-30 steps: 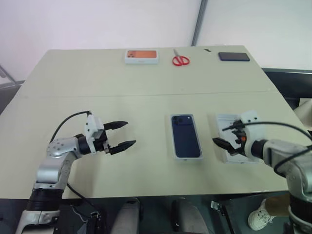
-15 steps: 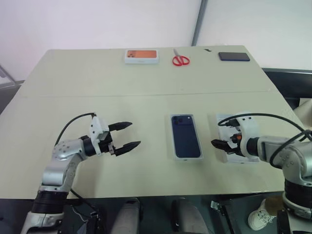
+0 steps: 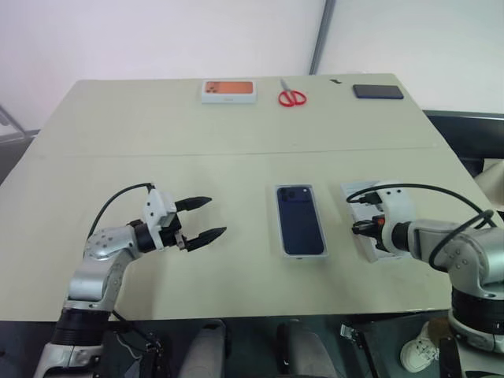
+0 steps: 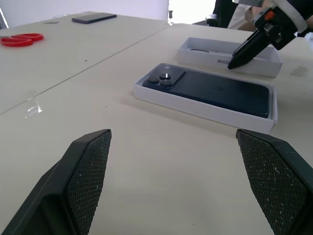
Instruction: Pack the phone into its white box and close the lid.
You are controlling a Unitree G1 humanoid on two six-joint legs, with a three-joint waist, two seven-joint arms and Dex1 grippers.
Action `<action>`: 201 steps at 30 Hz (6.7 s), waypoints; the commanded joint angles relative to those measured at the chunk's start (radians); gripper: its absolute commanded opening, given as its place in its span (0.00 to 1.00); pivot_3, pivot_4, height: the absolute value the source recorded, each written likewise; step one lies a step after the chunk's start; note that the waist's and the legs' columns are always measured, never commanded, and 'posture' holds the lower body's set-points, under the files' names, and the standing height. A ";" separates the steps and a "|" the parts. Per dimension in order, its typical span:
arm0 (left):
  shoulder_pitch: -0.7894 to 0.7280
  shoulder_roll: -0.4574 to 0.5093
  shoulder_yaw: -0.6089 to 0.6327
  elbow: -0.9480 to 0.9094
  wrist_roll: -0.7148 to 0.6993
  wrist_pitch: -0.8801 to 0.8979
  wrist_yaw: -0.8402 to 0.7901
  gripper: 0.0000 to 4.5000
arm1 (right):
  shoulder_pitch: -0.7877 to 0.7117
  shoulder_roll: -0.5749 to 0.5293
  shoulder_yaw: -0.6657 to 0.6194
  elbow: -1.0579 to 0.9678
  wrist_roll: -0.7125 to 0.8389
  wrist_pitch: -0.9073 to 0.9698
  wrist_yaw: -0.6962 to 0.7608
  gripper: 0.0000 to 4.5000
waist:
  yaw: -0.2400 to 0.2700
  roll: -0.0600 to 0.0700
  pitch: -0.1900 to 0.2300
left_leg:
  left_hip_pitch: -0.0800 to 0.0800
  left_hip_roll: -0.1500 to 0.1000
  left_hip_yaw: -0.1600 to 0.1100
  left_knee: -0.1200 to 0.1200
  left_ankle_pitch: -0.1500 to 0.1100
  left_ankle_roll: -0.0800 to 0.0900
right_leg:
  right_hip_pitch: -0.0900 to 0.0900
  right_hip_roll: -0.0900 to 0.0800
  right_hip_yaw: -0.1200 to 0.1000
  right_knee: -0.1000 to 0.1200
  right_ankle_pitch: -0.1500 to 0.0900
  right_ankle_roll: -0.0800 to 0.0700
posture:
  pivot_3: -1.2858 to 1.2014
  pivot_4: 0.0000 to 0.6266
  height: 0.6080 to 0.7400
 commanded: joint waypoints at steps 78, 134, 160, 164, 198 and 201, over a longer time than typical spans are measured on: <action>-0.048 -0.111 -0.047 -0.051 -0.063 0.176 0.170 0.01 | 0.018 0.334 0.181 0.232 1.173 -0.561 -0.404 0.00 | 0.000 0.002 0.001 | -0.001 0.002 -0.001 -0.001 0.000 0.000 | -0.001 0.003 0.002 0.000 0.000 0.000 | 0.52 0.24 1.00; -0.370 -0.260 -0.180 0.339 0.091 0.350 0.229 0.00 | 0.020 -0.059 0.322 0.512 -0.292 -1.509 0.533 0.01 | 0.006 0.001 0.002 | -0.001 -0.001 -0.001 0.000 0.000 0.000 | 0.000 0.004 0.000 -0.001 0.000 0.000 | 0.52 0.24 1.00; -0.424 -0.328 -0.198 0.261 0.059 0.489 0.185 0.00 | 0.051 -0.067 0.288 0.472 -0.324 -1.493 0.622 0.01 | 0.004 0.001 0.002 | 0.000 -0.001 -0.001 0.000 0.000 0.000 | 0.000 0.003 0.001 0.000 0.000 0.000 | 0.52 0.24 1.00; -0.417 -0.325 -0.209 0.242 0.067 0.498 0.182 0.00 | 0.063 -0.071 0.285 0.463 -0.332 -1.494 0.636 0.01 | 0.005 0.001 0.002 | 0.000 -0.001 -0.001 0.000 0.000 0.000 | 0.000 0.003 0.001 0.000 0.000 0.000 | 0.52 0.24 1.00; -0.348 -0.293 -0.213 0.141 0.052 0.533 0.201 0.00 | 0.107 -0.080 0.294 0.428 -0.391 -1.513 0.636 0.01 | 0.003 0.001 0.002 | 0.000 -0.001 0.000 0.001 0.000 0.000 | 0.000 0.003 0.001 0.000 0.000 0.000 | 0.52 0.24 1.00; -0.342 -0.289 -0.226 0.151 0.067 0.524 0.201 0.00 | 0.100 -0.077 0.298 0.441 -0.404 -1.508 0.631 0.01 | 0.003 0.001 0.002 | 0.000 -0.001 0.000 0.001 0.000 0.000 | 0.000 0.003 0.001 0.000 0.000 0.000 | 0.52 0.24 1.00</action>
